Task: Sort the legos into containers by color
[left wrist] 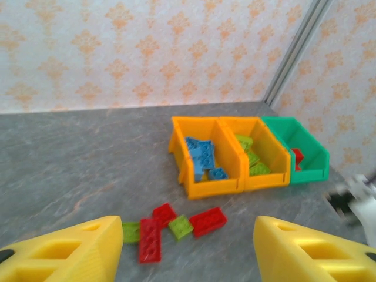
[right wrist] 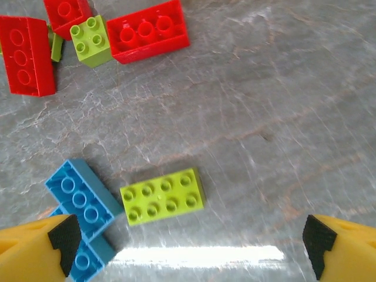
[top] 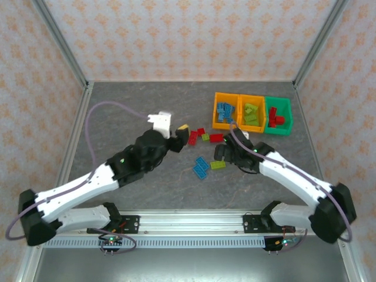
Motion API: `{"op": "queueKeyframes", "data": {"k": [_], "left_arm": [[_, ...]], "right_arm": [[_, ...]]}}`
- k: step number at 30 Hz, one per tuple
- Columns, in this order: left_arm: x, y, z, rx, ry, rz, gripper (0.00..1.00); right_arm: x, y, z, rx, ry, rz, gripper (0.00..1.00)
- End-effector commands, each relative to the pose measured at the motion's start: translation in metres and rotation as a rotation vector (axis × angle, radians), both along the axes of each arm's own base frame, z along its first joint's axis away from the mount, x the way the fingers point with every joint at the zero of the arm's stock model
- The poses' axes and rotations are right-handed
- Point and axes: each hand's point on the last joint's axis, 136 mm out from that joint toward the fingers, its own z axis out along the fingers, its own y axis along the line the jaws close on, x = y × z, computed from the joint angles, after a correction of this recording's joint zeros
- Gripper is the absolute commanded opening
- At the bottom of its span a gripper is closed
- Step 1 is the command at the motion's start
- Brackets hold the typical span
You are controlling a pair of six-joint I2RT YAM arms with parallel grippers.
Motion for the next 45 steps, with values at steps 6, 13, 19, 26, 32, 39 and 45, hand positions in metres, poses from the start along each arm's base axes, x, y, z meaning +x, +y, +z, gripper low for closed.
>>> {"op": "queueKeyframes", "data": {"k": [6,13,19,26,32,39,45], "left_arm": [[-0.030,0.048,-0.078,0.271,-0.061,-0.032,0.76],[-0.033,0.058,-0.111,0.350,-0.066,-0.032,0.87],[-0.036,0.060,-0.111,0.332,-0.070,-0.029,0.90],[-0.036,0.061,-0.111,0.332,-0.070,-0.026,0.90],[-0.035,0.062,-0.112,0.333,-0.071,-0.015,0.90],[-0.034,0.062,-0.115,0.343,-0.067,-0.014,0.90],[-0.034,0.062,-0.115,0.343,-0.067,-0.015,0.91]], "right_arm": [[0.092,0.027,-0.022,0.062,-0.042,-0.030,0.98],[0.131,0.033,-0.049,0.028,-0.027,-0.081,0.97],[0.140,0.030,-0.070,0.027,0.019,-0.104,0.90],[0.132,0.024,-0.084,-0.021,0.059,-0.096,0.78],[0.129,0.024,-0.093,-0.044,0.097,-0.060,0.82],[0.132,0.021,-0.097,-0.087,0.120,-0.027,0.75],[0.124,0.015,-0.101,-0.095,0.140,-0.041,0.65]]}}
